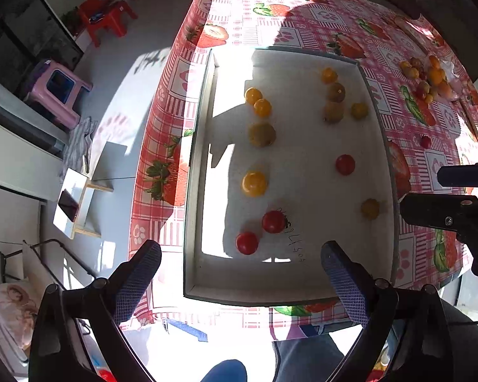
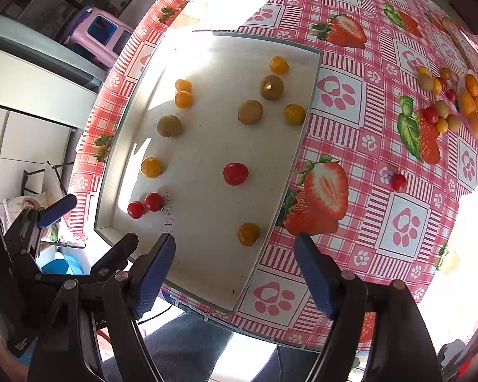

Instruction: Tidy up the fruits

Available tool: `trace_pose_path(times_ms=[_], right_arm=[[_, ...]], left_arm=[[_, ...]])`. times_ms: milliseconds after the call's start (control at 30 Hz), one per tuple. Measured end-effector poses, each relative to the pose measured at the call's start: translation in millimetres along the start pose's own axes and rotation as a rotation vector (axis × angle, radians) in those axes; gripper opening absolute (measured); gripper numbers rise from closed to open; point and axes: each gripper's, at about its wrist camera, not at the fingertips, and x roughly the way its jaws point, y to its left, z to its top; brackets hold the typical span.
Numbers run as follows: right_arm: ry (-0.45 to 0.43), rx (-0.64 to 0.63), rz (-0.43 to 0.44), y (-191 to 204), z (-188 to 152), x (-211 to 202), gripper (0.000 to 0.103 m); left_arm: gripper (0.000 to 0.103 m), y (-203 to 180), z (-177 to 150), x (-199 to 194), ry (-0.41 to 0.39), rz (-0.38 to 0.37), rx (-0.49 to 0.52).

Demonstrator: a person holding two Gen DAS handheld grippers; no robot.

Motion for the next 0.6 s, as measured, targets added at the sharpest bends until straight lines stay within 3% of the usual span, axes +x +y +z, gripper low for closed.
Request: trace_pose_path(times_ms=[200,467,600], right_arm=[[-0.045,0.008,0.003,-8,9,-26,0.103],[-0.049,-0.001,-0.048,-10,15,-51,0.103],[-0.039,-0.016,-0.081,-9,15,-58,0.103]], left_arm=[[0.101,9,13,-26,-0.086,0.0,-0.028],[0.101,3,26,-33,0.005,0.011,0.024],[0.101,4,26,-39,0.037,-0.024,0.037]])
